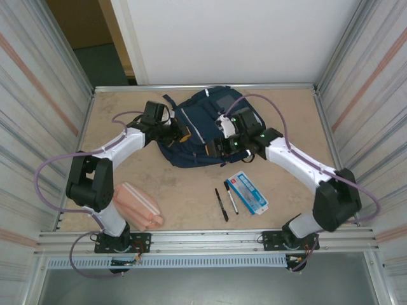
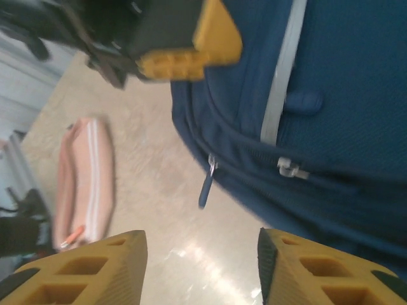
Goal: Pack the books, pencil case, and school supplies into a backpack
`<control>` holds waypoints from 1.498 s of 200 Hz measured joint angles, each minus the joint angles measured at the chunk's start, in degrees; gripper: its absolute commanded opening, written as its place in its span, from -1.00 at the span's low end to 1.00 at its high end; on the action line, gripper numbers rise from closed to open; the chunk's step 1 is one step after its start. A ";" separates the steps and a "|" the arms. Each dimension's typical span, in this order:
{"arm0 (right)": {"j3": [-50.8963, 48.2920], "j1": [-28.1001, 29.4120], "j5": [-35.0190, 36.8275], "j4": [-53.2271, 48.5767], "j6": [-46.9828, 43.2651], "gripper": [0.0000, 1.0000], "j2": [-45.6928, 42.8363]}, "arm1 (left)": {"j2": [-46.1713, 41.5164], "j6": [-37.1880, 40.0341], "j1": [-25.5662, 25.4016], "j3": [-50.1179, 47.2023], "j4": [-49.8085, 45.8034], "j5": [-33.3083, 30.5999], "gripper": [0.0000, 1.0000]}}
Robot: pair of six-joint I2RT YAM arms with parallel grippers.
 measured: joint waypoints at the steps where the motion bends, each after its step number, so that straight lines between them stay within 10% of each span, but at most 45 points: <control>1: -0.39 0.17 0.28 0.48 -0.57 0.06 -0.46 | 0.00 0.02 0.00 0.00 -0.04 0.00 -1.00; 71: -9.66 2.34 5.18 11.06 -39.19 0.15 -4.46 | -0.11 0.85 -0.17 0.00 -0.94 0.39 -1.00; 130: -2.43 2.32 2.34 10.51 -53.99 0.14 5.05 | -1.20 1.29 -1.18 -0.59 -2.51 1.29 -1.00; 181: -0.50 3.54 3.67 15.02 -54.55 0.07 14.21 | -2.54 1.25 -1.90 -1.55 -3.10 1.46 -1.00; 220: -0.63 4.76 7.58 18.40 -50.27 -0.89 15.80 | -2.47 2.14 -1.51 -1.29 -3.21 0.48 -1.00; 253: -0.50 4.20 7.37 21.20 -44.78 -1.00 15.87 | -0.59 9.49 -1.01 4.31 -7.48 -0.87 -0.35; 299: 4.85 2.78 7.10 19.61 -33.62 -1.00 19.21 | -2.67 16.37 -0.90 6.38 -9.38 -3.06 -0.26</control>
